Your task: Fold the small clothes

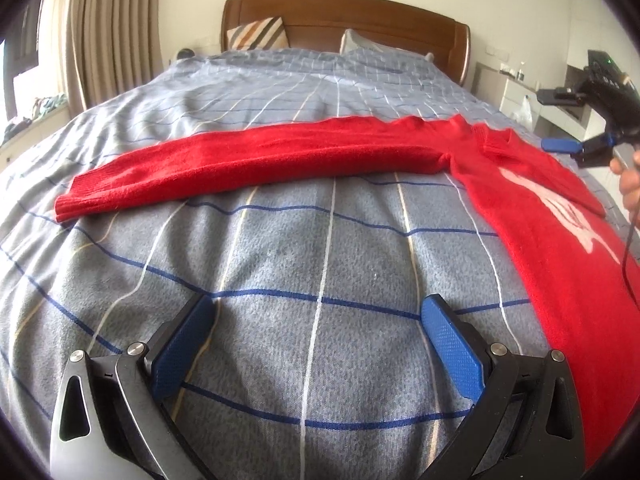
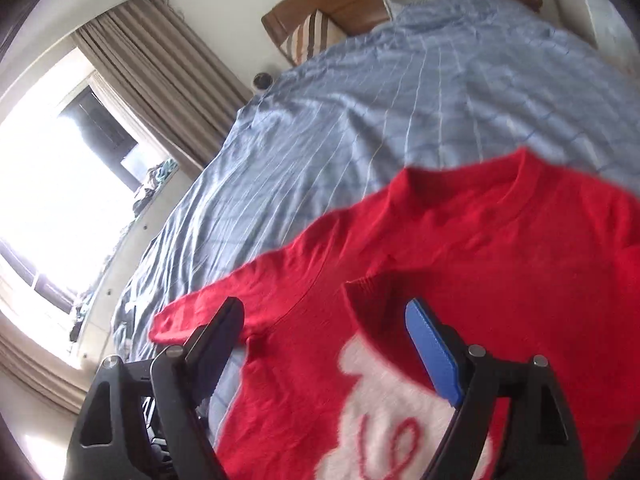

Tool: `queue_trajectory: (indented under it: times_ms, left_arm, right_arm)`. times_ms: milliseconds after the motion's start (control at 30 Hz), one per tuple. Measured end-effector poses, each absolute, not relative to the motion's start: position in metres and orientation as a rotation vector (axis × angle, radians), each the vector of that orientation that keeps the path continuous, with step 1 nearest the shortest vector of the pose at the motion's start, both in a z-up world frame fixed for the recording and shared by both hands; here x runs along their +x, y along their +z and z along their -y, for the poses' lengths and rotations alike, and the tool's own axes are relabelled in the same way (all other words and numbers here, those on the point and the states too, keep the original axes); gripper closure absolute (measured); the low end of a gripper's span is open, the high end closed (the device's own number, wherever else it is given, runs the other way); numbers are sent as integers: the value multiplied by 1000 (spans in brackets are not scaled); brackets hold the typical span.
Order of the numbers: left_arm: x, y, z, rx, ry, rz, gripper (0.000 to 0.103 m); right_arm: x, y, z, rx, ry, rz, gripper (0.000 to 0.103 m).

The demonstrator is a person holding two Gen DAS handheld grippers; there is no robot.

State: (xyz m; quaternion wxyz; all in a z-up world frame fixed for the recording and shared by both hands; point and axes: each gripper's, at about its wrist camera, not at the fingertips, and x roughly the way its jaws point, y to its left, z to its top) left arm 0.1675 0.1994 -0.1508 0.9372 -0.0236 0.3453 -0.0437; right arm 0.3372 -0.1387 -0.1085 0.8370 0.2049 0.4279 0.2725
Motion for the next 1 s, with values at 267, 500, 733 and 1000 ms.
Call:
queue_trajectory:
  times_ms: [267, 500, 733, 1000]
  left_arm:
    - [168, -151, -199, -48, -89, -706, 0]
    - [168, -151, -199, -48, -89, -706, 0]
    - [168, -150, -199, -36, -77, -706, 0]
    - [166, -150, -195, -15, -54, -701, 0]
  right_arm:
    - [322, -120, 279, 434, 254, -914, 20]
    - [263, -106, 373, 410, 107, -903, 26]
    - [131, -111, 292, 152, 381, -964, 26]
    - [28, -160, 286, -112, 90, -979, 29]
